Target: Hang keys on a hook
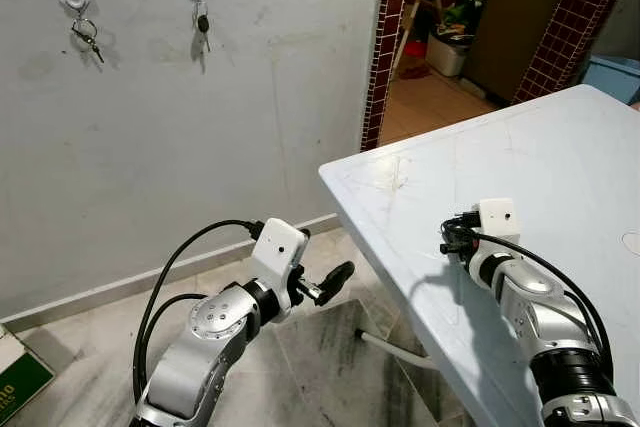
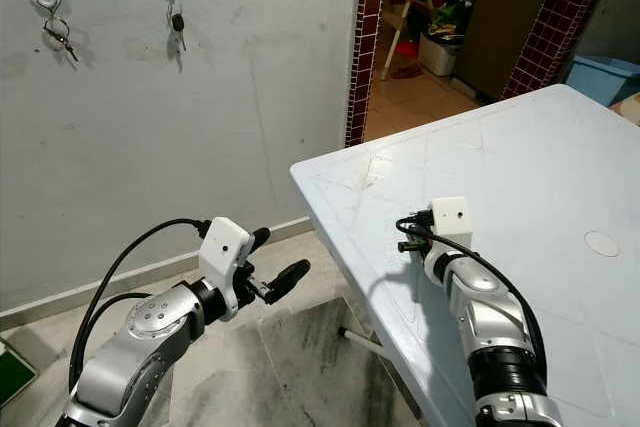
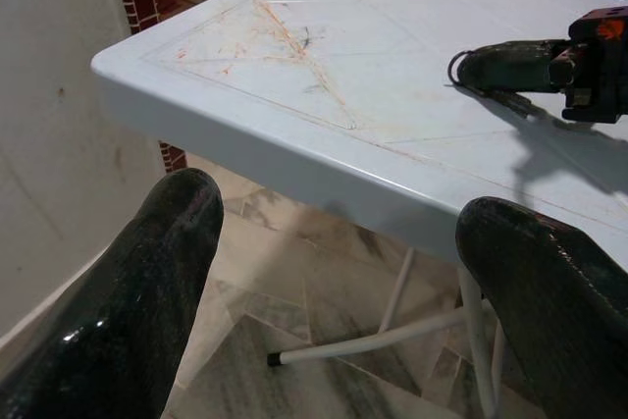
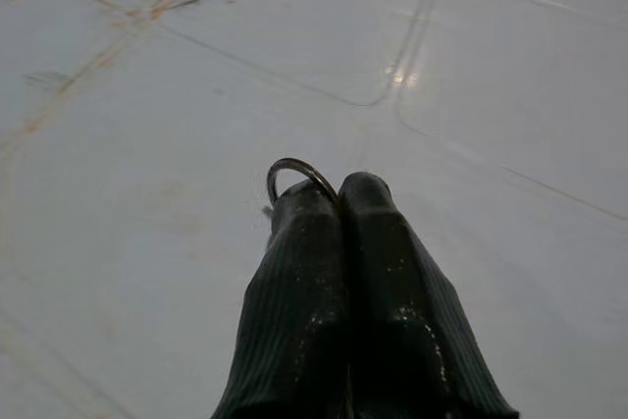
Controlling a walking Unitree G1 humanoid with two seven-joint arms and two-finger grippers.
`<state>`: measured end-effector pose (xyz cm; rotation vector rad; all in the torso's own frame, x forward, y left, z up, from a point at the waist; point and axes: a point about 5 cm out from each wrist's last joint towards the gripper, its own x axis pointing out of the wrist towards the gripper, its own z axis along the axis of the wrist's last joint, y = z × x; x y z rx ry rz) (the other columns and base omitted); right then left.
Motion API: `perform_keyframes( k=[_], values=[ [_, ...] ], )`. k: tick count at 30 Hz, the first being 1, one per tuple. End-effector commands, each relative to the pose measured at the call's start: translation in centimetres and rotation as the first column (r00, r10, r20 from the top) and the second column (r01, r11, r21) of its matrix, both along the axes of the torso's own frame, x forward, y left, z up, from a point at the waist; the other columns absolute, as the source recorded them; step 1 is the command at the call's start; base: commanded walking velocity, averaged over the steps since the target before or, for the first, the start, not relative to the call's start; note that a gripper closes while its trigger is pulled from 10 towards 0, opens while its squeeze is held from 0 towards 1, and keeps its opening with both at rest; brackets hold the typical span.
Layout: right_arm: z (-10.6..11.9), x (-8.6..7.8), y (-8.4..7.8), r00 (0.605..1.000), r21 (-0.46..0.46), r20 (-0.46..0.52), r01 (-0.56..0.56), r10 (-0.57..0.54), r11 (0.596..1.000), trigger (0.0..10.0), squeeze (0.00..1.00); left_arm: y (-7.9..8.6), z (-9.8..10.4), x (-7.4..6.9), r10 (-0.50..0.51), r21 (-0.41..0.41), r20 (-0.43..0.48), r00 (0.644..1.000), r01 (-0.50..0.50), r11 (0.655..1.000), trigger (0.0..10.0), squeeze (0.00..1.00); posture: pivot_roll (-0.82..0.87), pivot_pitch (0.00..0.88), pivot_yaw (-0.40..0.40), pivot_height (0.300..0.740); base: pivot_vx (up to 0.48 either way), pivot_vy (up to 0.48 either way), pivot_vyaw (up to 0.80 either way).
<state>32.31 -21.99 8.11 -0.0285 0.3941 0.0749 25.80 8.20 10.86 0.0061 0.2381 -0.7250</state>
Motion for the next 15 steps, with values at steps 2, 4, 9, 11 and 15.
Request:
perform_keyframes(
  k=[2, 4, 9, 11, 15],
  values=[
    [1.7, 1.2, -0.2, 0.997, 0.016, 0.068, 0.037, -0.038, 0.999, 0.0, 0.0, -0.1, -0.1, 0.2, -0.01, 0.02, 0.002, 1.0, 0.01, 1.0, 10.0, 0.0, -0.01, 0.0, 0.001, 0.74, 0.0, 0.0, 0.0],
    [2.0, 1.3, -0.2, 0.996, 0.019, 0.076, 0.042, -0.044, 0.999, 0.0, 0.0, -0.1, -0.1, 0.2, -0.009, 0.02, 0.003, 1.0, 0.009, 1.0, 10.0, 0.0, -0.01, 0.0, 0.001, 0.74, 0.0, 0.0, 0.0],
    [2.8, 1.7, 0.2, 0.995, 0.06, 0.094, 0.04, -0.046, 0.997, 0.0, 0.0, 0.0, -0.1, 0.2, -0.005, 0.023, 0.006, 1.0, 0.005, 1.0, 10.0, 0.0, -0.01, 0.0, 0.001, 0.74, 0.0, 0.0, 0.0],
    [3.5, 1.8, 1.4, 0.994, 0.111, 0.097, -0.053, 0.043, 0.992, 0.0, 0.0, 0.1, 0.0, 0.2, 0.014, 0.022, 0.006, 1.0, -0.015, 1.0, 10.0, 0.0, -0.01, 0.0, 0.002, 0.74, 0.0, 0.0, 0.0],
    [4.5, 1.8, 3.1, 0.986, 0.193, 0.107, -0.148, 0.129, 0.97, 0.0, 0.0, 1.1, 0.7, 1.0, 0.143, -0.005, 0.038, 0.989, -0.143, 0.99, 10.0, 0.0, -0.01, 0.0, 0.005, 0.74, 0.0, 0.0, 0.0]
  ],
)
